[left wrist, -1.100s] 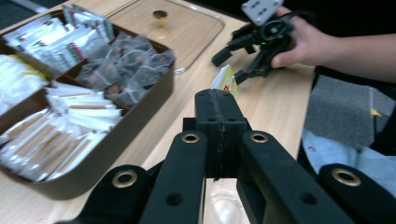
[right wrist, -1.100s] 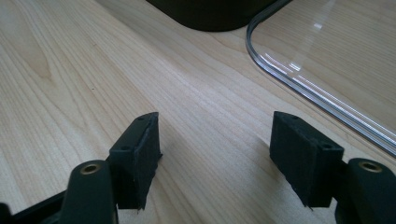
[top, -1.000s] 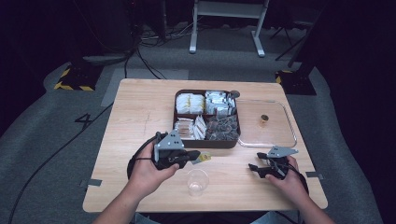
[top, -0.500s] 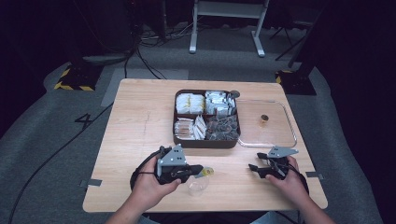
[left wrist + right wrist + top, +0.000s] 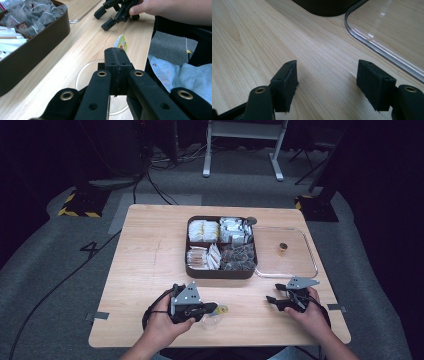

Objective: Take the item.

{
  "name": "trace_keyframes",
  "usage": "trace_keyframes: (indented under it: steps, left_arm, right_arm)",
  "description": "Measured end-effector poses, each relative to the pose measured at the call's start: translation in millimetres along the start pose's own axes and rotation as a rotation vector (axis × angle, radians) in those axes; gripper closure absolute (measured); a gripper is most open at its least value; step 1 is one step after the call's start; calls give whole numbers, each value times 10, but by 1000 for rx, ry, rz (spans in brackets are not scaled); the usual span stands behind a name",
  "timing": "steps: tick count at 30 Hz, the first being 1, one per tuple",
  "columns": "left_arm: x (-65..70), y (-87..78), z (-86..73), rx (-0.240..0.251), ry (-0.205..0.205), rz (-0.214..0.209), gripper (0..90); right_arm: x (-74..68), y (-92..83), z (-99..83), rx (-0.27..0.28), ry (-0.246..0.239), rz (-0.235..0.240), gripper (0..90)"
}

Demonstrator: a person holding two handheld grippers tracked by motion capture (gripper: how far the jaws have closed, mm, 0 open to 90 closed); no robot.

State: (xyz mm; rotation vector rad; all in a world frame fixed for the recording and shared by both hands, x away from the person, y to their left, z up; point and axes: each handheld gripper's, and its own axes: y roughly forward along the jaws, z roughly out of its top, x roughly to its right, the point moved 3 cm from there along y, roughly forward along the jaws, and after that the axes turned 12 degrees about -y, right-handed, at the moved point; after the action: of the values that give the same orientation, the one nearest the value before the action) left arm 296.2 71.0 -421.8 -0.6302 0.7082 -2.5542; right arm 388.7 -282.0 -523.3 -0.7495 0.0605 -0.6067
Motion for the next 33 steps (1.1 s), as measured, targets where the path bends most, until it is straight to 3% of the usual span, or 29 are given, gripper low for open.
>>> trace_keyframes:
  steps: [6,9,15,24,33]
  left_arm:
    - [-20,11,-15,-8,-10,-25,896]
    - [-14,6,-13,-5,5,-34,740]
    - [5,-1,5,7,19,-25,637]
    - [-59,-34,61,35,7,48,556]
    - [-164,-192,49,54,-1,133,429]
  right_arm:
    - [-1,0,0,0,0,2,333]
    - [-1,1,0,0,-1,2,332]
    - [-1,0,0,0,0,2,332]
    - [-1,1,0,0,-1,2,329]
    - [-2,2,1,0,-2,5,322]
